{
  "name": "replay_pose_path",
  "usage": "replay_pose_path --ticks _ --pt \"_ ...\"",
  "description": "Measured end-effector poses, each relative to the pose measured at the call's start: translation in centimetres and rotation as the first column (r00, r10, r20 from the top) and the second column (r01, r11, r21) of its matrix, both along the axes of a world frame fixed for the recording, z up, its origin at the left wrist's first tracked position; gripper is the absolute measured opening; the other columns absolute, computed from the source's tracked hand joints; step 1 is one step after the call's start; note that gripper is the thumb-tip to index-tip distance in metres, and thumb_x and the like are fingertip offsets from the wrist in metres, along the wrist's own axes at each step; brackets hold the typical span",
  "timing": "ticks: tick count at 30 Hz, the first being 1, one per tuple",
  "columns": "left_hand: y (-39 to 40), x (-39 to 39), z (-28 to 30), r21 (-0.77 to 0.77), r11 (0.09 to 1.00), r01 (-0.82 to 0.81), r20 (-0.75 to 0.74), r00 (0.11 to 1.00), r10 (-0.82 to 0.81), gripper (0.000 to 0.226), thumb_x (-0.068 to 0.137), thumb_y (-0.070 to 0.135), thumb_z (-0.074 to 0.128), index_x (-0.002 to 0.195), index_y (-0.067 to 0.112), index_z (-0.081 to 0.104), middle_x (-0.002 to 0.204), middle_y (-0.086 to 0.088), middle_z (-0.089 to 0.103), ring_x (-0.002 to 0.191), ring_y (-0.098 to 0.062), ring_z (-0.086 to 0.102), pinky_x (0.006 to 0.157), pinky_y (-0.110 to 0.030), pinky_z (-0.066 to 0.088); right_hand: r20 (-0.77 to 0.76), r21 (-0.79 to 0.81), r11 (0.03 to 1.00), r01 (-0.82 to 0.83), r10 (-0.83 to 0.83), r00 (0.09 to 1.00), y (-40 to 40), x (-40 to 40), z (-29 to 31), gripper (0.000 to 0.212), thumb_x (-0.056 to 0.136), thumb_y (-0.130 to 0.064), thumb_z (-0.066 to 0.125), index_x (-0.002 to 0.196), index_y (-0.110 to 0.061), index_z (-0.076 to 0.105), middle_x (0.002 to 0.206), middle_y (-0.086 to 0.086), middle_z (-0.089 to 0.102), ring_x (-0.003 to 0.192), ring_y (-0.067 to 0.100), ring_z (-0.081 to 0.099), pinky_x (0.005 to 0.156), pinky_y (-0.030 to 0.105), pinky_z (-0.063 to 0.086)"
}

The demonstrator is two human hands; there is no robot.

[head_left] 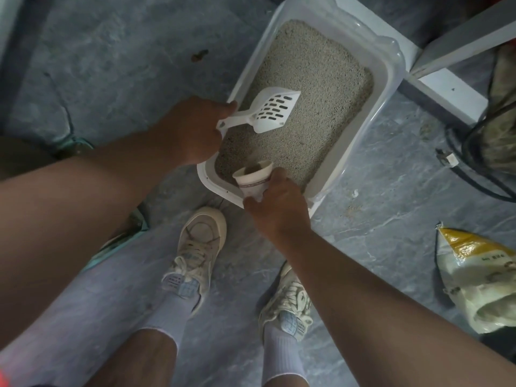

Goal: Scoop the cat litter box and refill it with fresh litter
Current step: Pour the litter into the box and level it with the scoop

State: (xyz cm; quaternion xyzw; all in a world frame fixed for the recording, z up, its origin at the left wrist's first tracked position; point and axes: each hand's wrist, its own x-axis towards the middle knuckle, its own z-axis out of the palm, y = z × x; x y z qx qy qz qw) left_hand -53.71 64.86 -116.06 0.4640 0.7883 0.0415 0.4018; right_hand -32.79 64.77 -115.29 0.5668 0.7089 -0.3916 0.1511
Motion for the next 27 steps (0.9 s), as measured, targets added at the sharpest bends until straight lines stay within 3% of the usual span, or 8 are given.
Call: replay_pose_path --ticks 5,12,15,21,27 --pt "-0.1 0.4 0.1 -0.002 0.999 -0.04 0.013 0.999 0.04 0.067 0.092 0.004 0.059 0.151 0.029 0.04 0.151 -0.014 0.047 0.128 -0.031 0.055 0.108 -0.031 0.041 -0.002 -0.007 0.999 -0.04 0.04 0.999 -0.7 0.1 0.0 0.063 0.081 -0.033 0.072 0.129 -0.006 0.041 0.12 0.017 0.061 0.11 0.035 0.06 0.092 0.044 0.051" --pt "-0.1 0.7 0.2 0.022 0.999 -0.046 -0.002 0.999 0.046 0.065 0.091 0.008 0.059 0.15 0.028 0.042 0.142 -0.016 0.056 0.109 -0.034 0.065 0.092 -0.028 0.046 -0.001 0.053 0.998 -0.031 0.031 1.0 -0.5 -1.6 -0.2 0.06 0.079 -0.039 0.071 0.123 -0.009 0.044 0.114 0.013 0.062 0.105 0.035 0.062 0.089 0.048 0.052" --pt "-0.1 0.6 0.3 0.034 0.998 -0.049 -0.002 0.999 0.049 0.065 0.089 0.007 0.06 0.149 0.026 0.044 0.143 -0.016 0.055 0.114 -0.034 0.063 0.1 -0.032 0.047 0.034 0.048 0.996 -0.071 0.07 0.997 -0.3 -2.4 -0.2 0.061 0.08 -0.041 0.069 0.124 -0.008 0.044 0.114 0.013 0.063 0.104 0.035 0.062 0.089 0.047 0.052" --pt "0.4 1.0 1.1 0.024 1.0 -0.002 -0.042 0.999 0.003 0.067 0.089 0.006 0.061 0.151 0.021 0.041 0.143 -0.016 0.056 0.126 -0.033 0.056 0.107 -0.039 0.044 0.063 0.005 0.99 0.139 -0.139 0.988 0.5 -1.4 0.1 0.058 0.076 -0.044 0.072 0.117 -0.012 0.045 0.111 0.01 0.066 0.102 0.033 0.065 0.086 0.046 0.054" --pt "0.1 1.4 0.8 0.027 1.0 -0.014 -0.086 0.996 0.016 0.067 0.09 0.007 0.06 0.152 0.021 0.039 0.141 -0.017 0.057 0.125 -0.037 0.055 0.107 -0.039 0.044 0.056 0.117 0.956 0.267 -0.275 0.96 4.0 2.5 1.3 0.05 0.075 -0.039 0.077 0.107 -0.013 0.05 0.1 0.006 0.067 0.092 0.028 0.066 0.076 0.034 0.053"
